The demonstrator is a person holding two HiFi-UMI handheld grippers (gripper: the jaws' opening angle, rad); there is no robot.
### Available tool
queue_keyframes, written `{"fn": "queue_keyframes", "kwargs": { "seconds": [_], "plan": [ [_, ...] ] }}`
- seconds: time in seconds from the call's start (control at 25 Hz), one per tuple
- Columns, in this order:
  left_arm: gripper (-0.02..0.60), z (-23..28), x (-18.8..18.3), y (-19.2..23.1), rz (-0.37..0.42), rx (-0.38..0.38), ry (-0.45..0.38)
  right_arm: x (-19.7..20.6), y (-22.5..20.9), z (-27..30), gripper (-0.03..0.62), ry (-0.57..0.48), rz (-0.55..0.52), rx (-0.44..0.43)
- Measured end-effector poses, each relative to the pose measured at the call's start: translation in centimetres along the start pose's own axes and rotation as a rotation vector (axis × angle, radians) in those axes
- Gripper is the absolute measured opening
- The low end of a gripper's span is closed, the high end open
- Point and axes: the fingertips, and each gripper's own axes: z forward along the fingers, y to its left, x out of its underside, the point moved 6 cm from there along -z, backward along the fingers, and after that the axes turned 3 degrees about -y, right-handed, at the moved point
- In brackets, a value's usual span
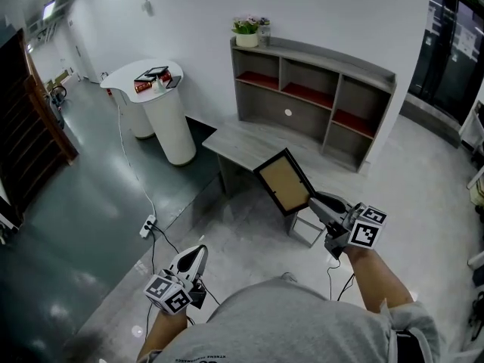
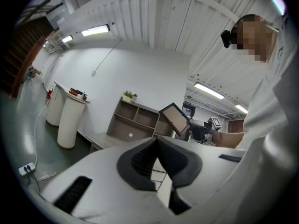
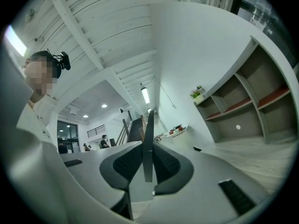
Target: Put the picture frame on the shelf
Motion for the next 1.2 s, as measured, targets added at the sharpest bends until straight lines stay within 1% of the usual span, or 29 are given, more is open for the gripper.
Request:
{"fn": "queue_keyframes", "kwargs": {
  "seconds": [0.16, 0.28, 0.44, 0.52, 0.64, 0.76, 0.88, 0.96, 1.08, 1.2],
  "plan": [
    [0.012, 2.2, -0.2, 1.7, 0.019, -0.038, 0.021, 0.0, -3.9, 2.9, 0.083, 0.010, 0.034, -0.036],
    [0.012, 5.4, -0.3, 4.0, 0.032, -0.087, 0.025, -0.4, -8.8, 5.8, 0.083, 0.009, 0.056, -0.070],
    [0.012, 12.4, -0.3, 7.9, 0.056, -0.146, 0.018, -2.2, -17.4, 10.5, 0.083, -0.004, 0.084, -0.125],
    [0.012, 16.8, -0.7, 9.7, 0.048, -0.180, -0.005, -3.4, -22.1, 13.0, 0.083, -0.005, 0.108, -0.143],
    [0.012, 23.6, -1.5, 11.9, 0.032, -0.201, -0.030, -5.5, -28.6, 16.8, 0.083, -0.002, 0.162, -0.158],
    [0.012, 29.1, -2.8, 13.5, 0.036, -0.215, -0.037, -7.1, -34.1, 20.0, 0.083, 0.013, 0.217, -0.154],
    [0.012, 32.9, -3.6, 14.9, 0.041, -0.228, -0.025, -7.7, -38.6, 23.0, 0.083, 0.011, 0.285, -0.130],
    [0.012, 34.4, -3.6, 15.9, 0.044, -0.237, -0.008, -7.4, -40.8, 24.9, 0.083, 0.006, 0.332, -0.117],
    [0.012, 35.9, -3.3, 17.4, 0.035, -0.245, 0.004, -7.2, -42.8, 28.0, 0.083, -0.013, 0.378, -0.131],
    [0.012, 36.8, -3.2, 19.3, 0.018, -0.237, 0.013, -6.4, -45.1, 30.7, 0.083, -0.038, 0.437, -0.081]
  ]
}}
